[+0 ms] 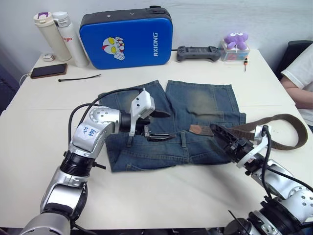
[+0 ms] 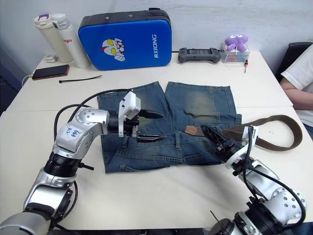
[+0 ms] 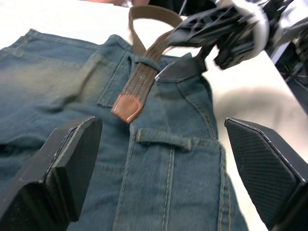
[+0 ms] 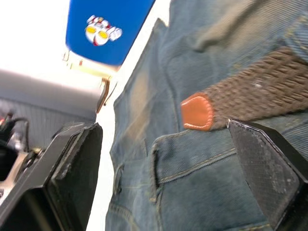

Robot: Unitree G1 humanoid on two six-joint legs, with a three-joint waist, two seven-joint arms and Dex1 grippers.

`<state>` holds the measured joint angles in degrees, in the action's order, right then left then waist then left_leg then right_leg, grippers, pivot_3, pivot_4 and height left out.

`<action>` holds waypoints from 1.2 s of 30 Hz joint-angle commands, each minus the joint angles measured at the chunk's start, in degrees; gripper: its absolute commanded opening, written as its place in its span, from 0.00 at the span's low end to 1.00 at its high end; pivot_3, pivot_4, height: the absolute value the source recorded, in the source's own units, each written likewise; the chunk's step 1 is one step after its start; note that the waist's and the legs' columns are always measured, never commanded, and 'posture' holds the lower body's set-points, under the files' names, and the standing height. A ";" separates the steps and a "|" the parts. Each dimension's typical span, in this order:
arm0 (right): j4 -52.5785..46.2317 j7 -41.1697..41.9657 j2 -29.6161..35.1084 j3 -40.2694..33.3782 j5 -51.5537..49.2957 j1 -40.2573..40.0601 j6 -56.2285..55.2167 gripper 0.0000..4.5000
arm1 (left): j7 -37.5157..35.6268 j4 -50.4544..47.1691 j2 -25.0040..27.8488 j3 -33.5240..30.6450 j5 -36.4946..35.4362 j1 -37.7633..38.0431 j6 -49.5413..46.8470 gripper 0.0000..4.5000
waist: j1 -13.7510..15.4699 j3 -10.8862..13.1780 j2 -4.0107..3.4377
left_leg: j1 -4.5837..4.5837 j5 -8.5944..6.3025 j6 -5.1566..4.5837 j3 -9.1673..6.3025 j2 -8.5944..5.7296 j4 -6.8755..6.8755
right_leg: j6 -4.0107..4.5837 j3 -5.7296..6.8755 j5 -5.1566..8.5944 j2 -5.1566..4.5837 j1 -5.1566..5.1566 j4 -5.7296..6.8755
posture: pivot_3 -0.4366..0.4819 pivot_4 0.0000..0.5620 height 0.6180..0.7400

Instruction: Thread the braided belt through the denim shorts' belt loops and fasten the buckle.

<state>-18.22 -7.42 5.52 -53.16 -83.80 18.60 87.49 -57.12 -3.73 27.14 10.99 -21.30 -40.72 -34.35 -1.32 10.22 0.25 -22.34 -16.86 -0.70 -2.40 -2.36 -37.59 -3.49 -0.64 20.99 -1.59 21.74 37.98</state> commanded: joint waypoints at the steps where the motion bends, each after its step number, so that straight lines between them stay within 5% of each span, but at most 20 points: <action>1: 1.96 -6.11 2.62 5.54 -7.63 -2.09 -7.18 0.99 | 0.04 -1.78 0.01 -1.25 -0.92 -0.41 0.38 1.00 | -0.15 0.00 0.00 | 0.00 0.00 -0.01 0.00 0.00 -0.01 | 0.00 0.00 0.00 0.00 -0.01 0.00 | 0.48 0.27 0.99; 11: 4.74 -16.72 4.89 17.83 -17.01 -9.23 -25.11 0.99 | 1.17 -2.97 0.36 -2.17 -1.53 -0.24 -0.07 1.00 | -0.30 0.00 0.01 | 0.00 -0.06 -0.15 0.03 0.02 0.02 | 0.00 0.00 0.00 0.03 -0.03 -0.01 | 0.48 0.27 0.99; 36: 7.13 -16.87 9.58 29.70 -17.41 -11.03 -44.37 0.99 | 1.93 -2.89 0.27 -1.80 -0.93 -0.38 0.59 1.00 | -0.20 0.01 0.02 | 0.01 -0.08 -0.20 0.01 0.03 0.02 | 0.00 0.01 0.00 0.03 -0.06 -0.08 | 0.48 0.27 0.99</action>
<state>-11.46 -23.41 15.26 -23.82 -102.12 8.03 44.42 -55.38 -4.45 27.19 10.01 -22.08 -40.73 -34.47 -1.52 10.23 0.27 -22.32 -16.94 -0.89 -2.39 -2.33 -37.58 -3.50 -0.63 21.00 -1.56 21.67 37.90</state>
